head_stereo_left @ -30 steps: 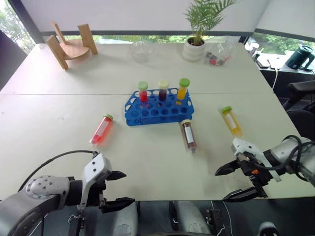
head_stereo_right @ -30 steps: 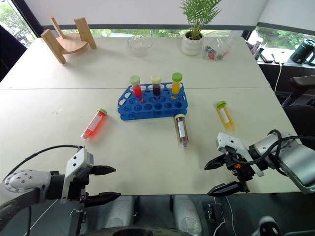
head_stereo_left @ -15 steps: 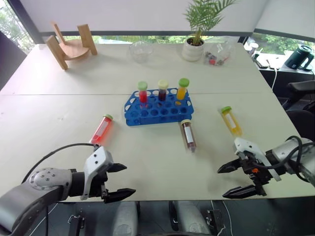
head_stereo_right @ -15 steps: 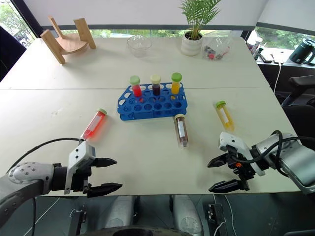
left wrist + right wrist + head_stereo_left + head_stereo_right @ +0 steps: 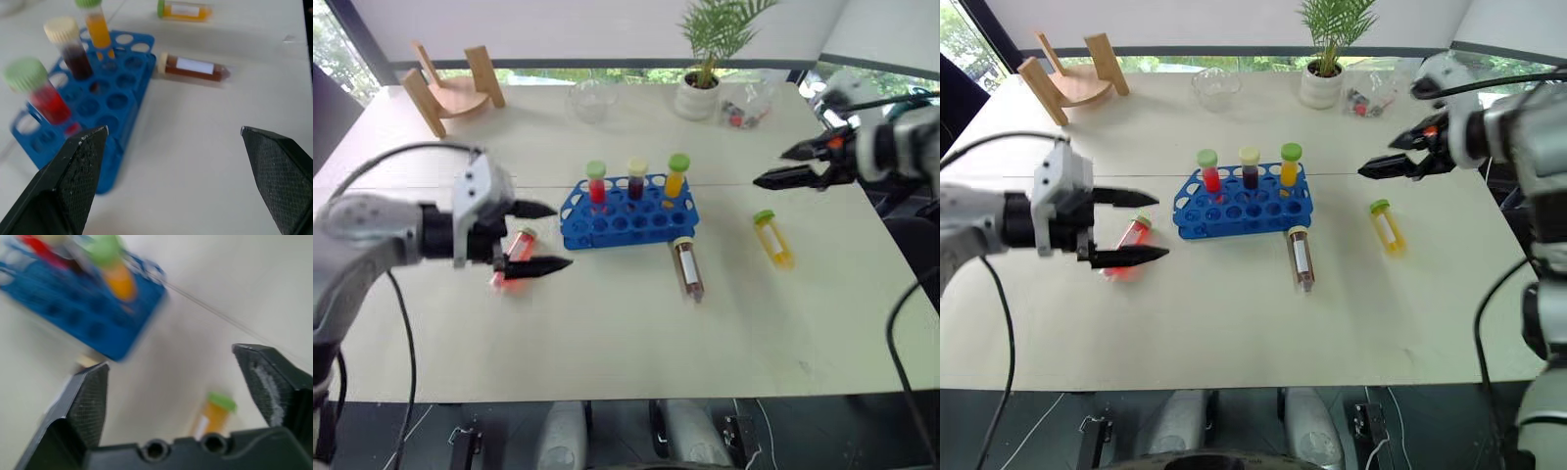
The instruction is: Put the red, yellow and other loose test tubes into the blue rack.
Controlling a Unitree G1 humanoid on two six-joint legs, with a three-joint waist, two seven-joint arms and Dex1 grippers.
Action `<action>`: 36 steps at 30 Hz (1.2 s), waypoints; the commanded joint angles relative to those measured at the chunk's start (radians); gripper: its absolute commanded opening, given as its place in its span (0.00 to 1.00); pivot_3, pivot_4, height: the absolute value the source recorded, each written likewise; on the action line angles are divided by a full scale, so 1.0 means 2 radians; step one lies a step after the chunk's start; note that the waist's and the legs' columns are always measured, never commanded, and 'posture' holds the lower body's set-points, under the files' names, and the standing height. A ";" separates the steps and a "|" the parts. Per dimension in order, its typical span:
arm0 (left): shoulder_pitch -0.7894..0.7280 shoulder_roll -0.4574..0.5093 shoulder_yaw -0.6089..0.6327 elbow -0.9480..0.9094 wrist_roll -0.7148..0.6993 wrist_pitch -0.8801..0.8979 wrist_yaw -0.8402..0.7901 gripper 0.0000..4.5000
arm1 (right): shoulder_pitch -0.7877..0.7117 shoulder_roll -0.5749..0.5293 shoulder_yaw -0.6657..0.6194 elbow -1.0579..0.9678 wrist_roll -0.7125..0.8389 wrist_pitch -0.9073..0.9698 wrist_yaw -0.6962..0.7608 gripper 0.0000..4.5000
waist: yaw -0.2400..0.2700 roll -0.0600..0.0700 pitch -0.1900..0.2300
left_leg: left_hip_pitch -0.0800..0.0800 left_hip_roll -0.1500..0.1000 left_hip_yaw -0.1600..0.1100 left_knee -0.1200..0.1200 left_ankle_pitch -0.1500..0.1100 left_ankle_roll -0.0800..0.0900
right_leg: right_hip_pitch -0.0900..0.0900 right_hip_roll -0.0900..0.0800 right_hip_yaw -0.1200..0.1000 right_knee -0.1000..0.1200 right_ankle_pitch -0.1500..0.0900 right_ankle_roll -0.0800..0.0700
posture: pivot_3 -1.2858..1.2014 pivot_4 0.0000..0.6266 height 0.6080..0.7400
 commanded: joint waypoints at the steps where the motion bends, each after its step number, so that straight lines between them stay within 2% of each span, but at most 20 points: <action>1: -0.022 -0.004 -0.035 0.019 0.056 -0.056 -0.028 1.00 | -0.066 0.026 0.068 0.125 -0.072 -0.006 0.042 0.98 | 0.001 0.001 0.001 | -0.001 0.000 0.001 0.000 0.000 0.001 | -0.001 0.000 0.000 0.000 0.000 0.000 | 0.52 0.24 1.00; 5: -0.015 -0.019 -0.035 0.023 0.083 -0.088 -0.025 1.00 | -0.109 0.084 0.118 0.268 -0.133 -0.034 0.062 0.98 | -0.002 0.001 0.001 | -0.008 0.000 0.003 0.000 0.000 -0.001 | -0.010 0.000 0.002 0.002 0.000 0.001 | 0.52 0.24 1.00; 12: 0.040 -0.045 -0.026 -0.014 0.084 -0.077 0.002 1.00 | -0.104 0.138 0.104 0.372 -0.180 -0.073 0.070 0.98 | -0.007 0.001 0.001 | -0.008 0.000 0.005 0.001 -0.001 0.001 | -0.011 0.000 0.004 0.004 0.000 0.001 | 0.52 0.24 1.00; 15: 0.044 -0.058 -0.021 -0.021 0.078 -0.066 0.017 1.00 | -0.079 0.157 0.085 0.393 -0.190 -0.101 0.029 0.98 | -0.010 0.001 0.000 | -0.007 0.000 0.005 0.002 -0.001 0.001 | -0.011 0.000 0.005 0.007 0.000 0.001 | 0.52 0.24 1.00; 18: 0.051 -0.058 -0.017 -0.026 0.078 -0.063 0.019 1.00 | -0.059 0.168 0.054 0.410 -0.193 -0.124 -0.032 0.79 | -0.013 0.000 0.000 | -0.004 0.000 0.005 0.003 0.000 0.001 | -0.009 0.000 0.005 0.008 0.000 0.001 | 0.52 0.24 1.00; 20: 0.055 -0.056 -0.014 -0.026 0.079 -0.062 0.017 1.00 | -0.048 0.173 0.043 0.417 -0.199 -0.143 -0.054 0.58 | -0.014 0.000 0.000 | -0.002 0.000 0.005 0.003 0.000 0.001 | -0.006 0.000 0.005 0.008 0.000 0.001 | 0.52 0.24 1.00; 21: 0.056 -0.055 -0.012 -0.023 0.079 -0.063 0.015 1.00 | -0.045 0.177 0.037 0.420 -0.202 -0.146 -0.059 0.44 | -0.014 0.000 0.000 | 0.000 0.000 0.005 0.002 0.000 0.001 | -0.005 0.000 0.005 0.008 0.000 0.001 | 0.52 0.24 1.00; 23: 0.059 -0.051 -0.007 -0.021 0.078 -0.062 0.011 1.00 | -0.038 0.182 0.030 0.424 -0.210 -0.158 -0.065 0.22 | -0.015 -0.001 -0.001 | 0.002 0.000 0.005 0.002 0.000 0.001 | -0.002 0.000 0.005 0.008 0.000 0.001 | 0.52 0.24 1.00; 24: 0.060 -0.049 -0.005 -0.019 0.078 -0.061 0.009 1.00 | -0.035 0.184 0.026 0.426 -0.213 -0.162 -0.067 0.18 | -0.016 -0.002 -0.001 | 0.003 0.000 0.005 0.002 0.000 0.001 | -0.001 0.000 0.005 0.008 0.000 0.001 | 0.52 0.24 1.00; 27: 0.063 -0.039 -0.004 -0.016 0.080 -0.057 0.003 1.00 | -0.026 0.181 0.015 0.428 -0.219 -0.177 -0.068 0.18 | -0.017 -0.003 -0.002 | 0.008 0.000 0.005 0.002 0.000 0.001 | 0.004 0.000 0.006 0.008 0.000 0.001 | 0.52 0.24 1.00; 30: 0.065 -0.030 -0.001 -0.010 0.080 -0.054 -0.004 1.00 | -0.020 0.176 0.001 0.424 -0.223 -0.196 -0.066 0.18 | -0.017 -0.005 -0.003 | 0.009 0.000 0.005 0.002 0.000 0.001 | 0.005 0.001 0.006 0.007 -0.001 0.001 | 0.52 0.24 1.00; 34: 0.063 -0.017 0.000 0.003 0.079 -0.038 -0.009 1.00 | -0.031 0.173 -0.120 0.385 -0.142 -0.282 -0.123 0.18 | -0.021 -0.005 -0.003 | 0.010 0.000 0.005 0.002 0.000 0.001 | 0.006 0.000 0.006 0.007 -0.001 0.001 | 0.52 0.24 1.00; 36: 0.066 -0.009 0.004 0.001 0.069 -0.019 -0.013 1.00 | -0.004 0.189 -0.210 0.290 -0.071 -0.347 -0.147 0.18 | -0.030 -0.005 -0.002 | 0.010 0.000 0.005 0.002 0.000 0.001 | 0.005 0.001 0.007 0.007 0.000 0.001 | 0.52 0.24 1.00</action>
